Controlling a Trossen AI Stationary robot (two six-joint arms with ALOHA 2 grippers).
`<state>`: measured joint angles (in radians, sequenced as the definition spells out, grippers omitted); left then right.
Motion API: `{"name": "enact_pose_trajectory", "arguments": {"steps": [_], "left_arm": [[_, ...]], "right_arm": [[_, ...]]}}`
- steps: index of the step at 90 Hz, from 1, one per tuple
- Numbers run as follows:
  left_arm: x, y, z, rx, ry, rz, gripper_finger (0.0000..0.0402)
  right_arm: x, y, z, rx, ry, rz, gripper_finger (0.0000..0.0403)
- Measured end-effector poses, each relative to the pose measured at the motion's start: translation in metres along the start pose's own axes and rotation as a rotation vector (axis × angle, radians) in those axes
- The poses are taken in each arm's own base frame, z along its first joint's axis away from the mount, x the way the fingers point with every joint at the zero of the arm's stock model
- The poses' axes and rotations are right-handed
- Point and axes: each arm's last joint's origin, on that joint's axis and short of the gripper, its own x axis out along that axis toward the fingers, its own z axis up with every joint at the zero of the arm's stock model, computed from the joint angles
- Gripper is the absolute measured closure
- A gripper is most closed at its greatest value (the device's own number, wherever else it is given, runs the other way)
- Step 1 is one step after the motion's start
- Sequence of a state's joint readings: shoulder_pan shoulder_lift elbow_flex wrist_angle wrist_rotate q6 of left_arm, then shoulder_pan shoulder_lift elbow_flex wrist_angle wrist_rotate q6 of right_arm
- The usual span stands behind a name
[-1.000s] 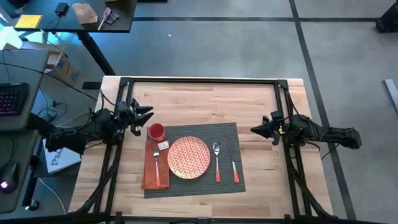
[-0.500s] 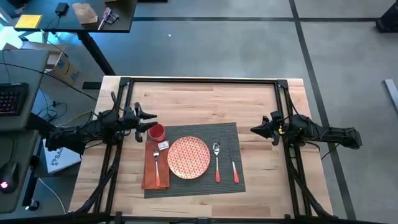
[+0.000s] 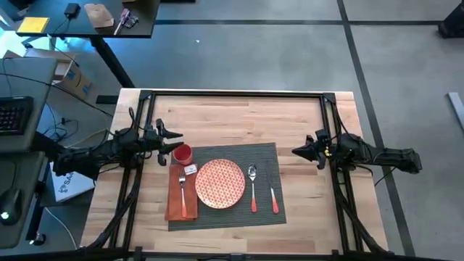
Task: Set table place
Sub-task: Return to Home Position
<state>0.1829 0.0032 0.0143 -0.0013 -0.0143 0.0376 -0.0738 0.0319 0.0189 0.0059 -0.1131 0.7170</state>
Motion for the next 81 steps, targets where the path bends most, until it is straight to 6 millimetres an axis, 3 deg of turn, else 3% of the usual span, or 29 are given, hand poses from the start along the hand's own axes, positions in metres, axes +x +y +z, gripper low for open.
{"name": "enact_pose_trajectory", "arguments": {"steps": [5, 19, 30, 81], "left_arm": [[0.0000, 0.0000, 0.0000, 0.000, 0.000, 0.000, 0.0272], [0.0000, 0.0000, 0.0000, 0.000, 0.000, 0.000, 0.0272], [0.0000, 0.0000, 0.0000, 0.000, 0.000, 0.000, 0.0273], [0.0000, 0.0000, 0.0000, 0.000, 0.000, 0.000, 0.0273]], "right_arm": [[0.0000, -0.0001, 0.0001, -0.059, -0.003, -0.004, 0.0402], [0.0000, -0.0013, 0.0008, -0.560, -0.020, -0.049, 0.0403], [0.0000, -0.0016, 0.0004, -0.749, -0.010, -0.052, 0.0402], [0.0000, -0.0016, 0.0004, -0.795, -0.009, -0.052, 0.0402]]}}
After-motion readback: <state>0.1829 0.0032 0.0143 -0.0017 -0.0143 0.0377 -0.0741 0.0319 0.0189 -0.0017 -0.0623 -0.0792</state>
